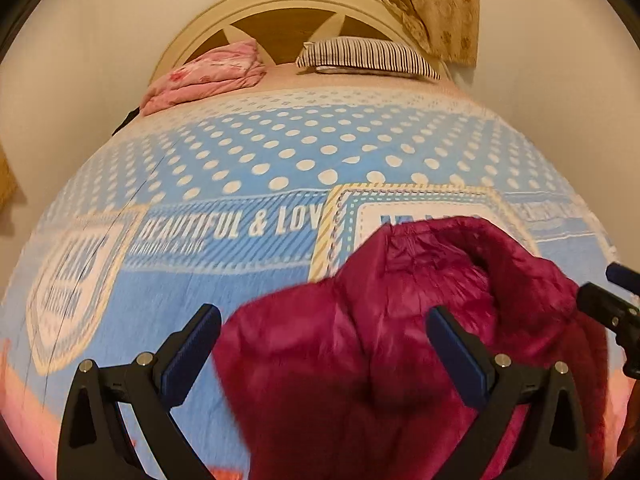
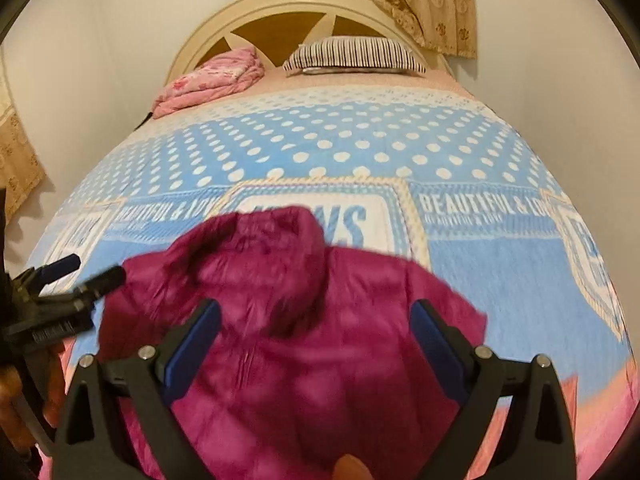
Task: Fold large clothes
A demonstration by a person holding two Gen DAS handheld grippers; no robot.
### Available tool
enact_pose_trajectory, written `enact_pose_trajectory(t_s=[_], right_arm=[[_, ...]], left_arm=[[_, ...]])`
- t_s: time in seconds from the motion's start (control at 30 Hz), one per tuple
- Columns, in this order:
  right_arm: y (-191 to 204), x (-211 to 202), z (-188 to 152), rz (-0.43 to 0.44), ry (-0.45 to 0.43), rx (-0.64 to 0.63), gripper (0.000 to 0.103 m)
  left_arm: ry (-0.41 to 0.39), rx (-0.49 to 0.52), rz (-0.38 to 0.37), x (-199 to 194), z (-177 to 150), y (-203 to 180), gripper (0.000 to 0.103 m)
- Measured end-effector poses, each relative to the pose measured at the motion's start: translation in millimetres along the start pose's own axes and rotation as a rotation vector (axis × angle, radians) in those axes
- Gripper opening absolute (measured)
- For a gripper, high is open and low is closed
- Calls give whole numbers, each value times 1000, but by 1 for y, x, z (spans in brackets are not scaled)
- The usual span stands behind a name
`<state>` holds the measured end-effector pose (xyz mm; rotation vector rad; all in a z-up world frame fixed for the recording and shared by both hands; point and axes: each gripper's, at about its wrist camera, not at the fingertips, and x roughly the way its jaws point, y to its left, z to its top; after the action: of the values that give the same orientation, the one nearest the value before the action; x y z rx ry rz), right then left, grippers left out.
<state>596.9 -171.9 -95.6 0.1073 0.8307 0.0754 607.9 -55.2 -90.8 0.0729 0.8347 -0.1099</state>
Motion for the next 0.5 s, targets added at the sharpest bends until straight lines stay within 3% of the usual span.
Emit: enact_pose_trajectory(t_s=[0.23, 0.27, 0.33, 0.37, 0.4, 0.43, 0.47, 0.5], right_arm=[[-3, 52, 21, -26, 47, -24, 95], [-3, 59, 22, -32, 57, -31, 91], [-2, 73, 24, -48, 87, -70, 73], [-1, 77, 24, -48, 98, -81, 68], [-1, 81, 24, -45, 108, -94, 55], [-1, 82, 23, -43, 111, -102, 41], [-1, 82, 20, -39, 115, -115, 34], [0, 81, 18, -40, 115, -126, 21]], left_arm=[[36, 57, 27, 64, 22, -17, 102], [29, 57, 25, 67, 23, -16, 102], [9, 69, 13, 70, 21, -18, 99], [3, 74, -3, 70, 21, -19, 84], [9, 84, -39, 71, 19, -20, 72], [26, 94, -77, 71, 18, -21, 42], [49, 100, -114, 72, 17, -22, 21], [62, 99, -130, 71, 15, -21, 19]])
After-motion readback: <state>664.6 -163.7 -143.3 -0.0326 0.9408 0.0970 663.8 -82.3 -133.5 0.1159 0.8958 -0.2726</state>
